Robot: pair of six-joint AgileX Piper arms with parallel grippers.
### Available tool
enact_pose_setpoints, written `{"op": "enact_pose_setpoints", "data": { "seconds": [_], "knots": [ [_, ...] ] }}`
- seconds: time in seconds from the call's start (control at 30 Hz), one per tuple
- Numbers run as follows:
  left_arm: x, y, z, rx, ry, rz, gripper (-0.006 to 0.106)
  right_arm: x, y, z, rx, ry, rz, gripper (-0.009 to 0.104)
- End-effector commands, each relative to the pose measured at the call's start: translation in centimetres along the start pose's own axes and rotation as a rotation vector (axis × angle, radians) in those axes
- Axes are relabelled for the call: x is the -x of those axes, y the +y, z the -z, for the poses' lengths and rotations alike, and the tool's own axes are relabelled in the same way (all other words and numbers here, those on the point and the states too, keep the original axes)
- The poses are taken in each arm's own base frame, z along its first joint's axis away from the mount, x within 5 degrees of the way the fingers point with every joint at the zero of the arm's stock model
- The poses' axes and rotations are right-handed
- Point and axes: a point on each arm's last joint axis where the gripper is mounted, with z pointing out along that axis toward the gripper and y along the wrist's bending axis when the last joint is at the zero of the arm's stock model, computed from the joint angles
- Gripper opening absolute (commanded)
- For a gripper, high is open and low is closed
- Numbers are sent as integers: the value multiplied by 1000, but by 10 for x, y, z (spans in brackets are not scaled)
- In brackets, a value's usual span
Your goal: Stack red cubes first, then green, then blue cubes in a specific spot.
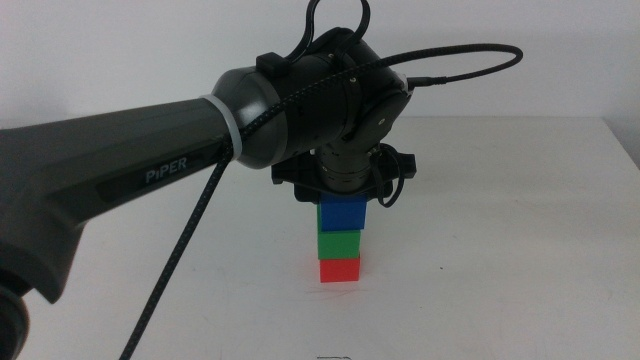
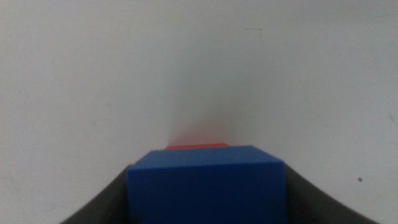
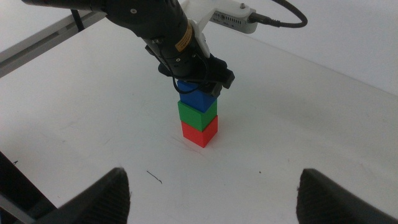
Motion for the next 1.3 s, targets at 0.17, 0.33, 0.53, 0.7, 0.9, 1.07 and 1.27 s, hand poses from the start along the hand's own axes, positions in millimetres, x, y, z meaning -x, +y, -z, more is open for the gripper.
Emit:
{"op": "enact_pose_setpoints", "data": {
  "seconds": [0.17, 0.33, 0.53, 0.7, 0.9, 1.07, 1.27],
  "knots": [
    [11, 0, 30, -66, -74, 6, 82, 11, 0, 3, -2, -87, 21, 79],
    [11, 1, 34, -76, -74, -11, 93, 11, 0, 3, -2, -87, 21, 79],
    [14, 13, 72, -101, -114, -17, 93, 11, 0, 3, -2, -87, 21, 79],
    [12, 41, 130, -111, -153, -10, 93, 11, 0, 3, -2, -87, 21, 79],
    [4, 84, 181, 5, -207, -117, 93, 11, 0, 3, -2, -87, 21, 79],
    [-1, 106, 217, -5, -301, -230, 93, 11, 0, 3, -2, -87, 21, 79],
    [-2, 152, 253, -26, -374, -290, 93, 11, -1, 4, -6, -90, 23, 79]
  ]
}}
